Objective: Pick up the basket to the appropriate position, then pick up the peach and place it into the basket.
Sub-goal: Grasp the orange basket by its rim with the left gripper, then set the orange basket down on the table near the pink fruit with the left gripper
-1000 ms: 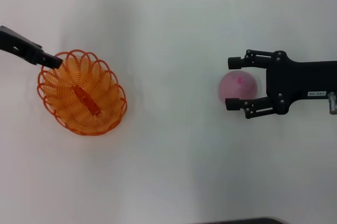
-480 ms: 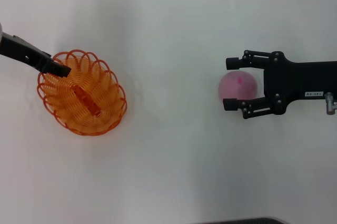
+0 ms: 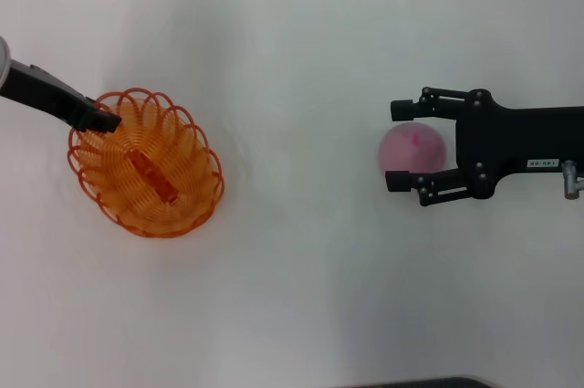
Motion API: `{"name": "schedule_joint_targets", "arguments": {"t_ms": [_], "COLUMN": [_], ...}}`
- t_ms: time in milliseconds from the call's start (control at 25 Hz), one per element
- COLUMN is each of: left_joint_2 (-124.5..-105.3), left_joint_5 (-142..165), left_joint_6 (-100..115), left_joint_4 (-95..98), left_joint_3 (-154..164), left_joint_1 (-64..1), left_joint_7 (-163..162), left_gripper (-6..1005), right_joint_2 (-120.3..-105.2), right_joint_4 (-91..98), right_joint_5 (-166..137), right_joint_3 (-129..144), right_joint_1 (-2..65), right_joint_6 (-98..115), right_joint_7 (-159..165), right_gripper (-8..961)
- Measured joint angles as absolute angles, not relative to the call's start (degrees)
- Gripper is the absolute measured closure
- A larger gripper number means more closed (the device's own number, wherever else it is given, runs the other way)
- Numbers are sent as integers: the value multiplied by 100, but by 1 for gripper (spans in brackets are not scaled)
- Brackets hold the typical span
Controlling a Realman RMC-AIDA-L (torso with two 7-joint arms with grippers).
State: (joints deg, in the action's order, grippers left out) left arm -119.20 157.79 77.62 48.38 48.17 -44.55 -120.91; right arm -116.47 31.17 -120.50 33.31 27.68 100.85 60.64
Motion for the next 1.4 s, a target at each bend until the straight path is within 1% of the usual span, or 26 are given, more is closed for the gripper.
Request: {"name": "schedule_joint_targets", "arguments": {"t_ms": [120,320,560,1080,1400], "left_joint_2": [-11931,-11941,-11945,-11943,-11884], "left_joint_5": [15776,15775,15775,15542,15312], "left_joint_6": [7732,7729,7727,8030,8438], "left_joint_4": [4818,4823,4840,5161,5444], "left_joint_3": [4817,4815,4813,4391,3941], "left_joint_1": [-4456,-4447,-4443,-4390,-4413], "left_joint_7": [-12076,-12070,-12067,-12166,-12745], "left_gripper": [573,810,913,914,946], "right_joint_2": [-11654,-11656,-11654,-11654,-11654], "right_joint_4": [3110,3106,3108,3112,3111], "right_joint_5": [-12055,-12062,-12067,-12068,-12067], "right_joint_3": [3342,3349,3349,3349,3349], "right_joint_1": [2768,2768,2768,2783,2787], "right_joint_6": [10057,10044,10044,10045,10040], "right_joint_7": [6063,6064,6067,6063,6044], "right_gripper": [12,12,12,13,13]}}
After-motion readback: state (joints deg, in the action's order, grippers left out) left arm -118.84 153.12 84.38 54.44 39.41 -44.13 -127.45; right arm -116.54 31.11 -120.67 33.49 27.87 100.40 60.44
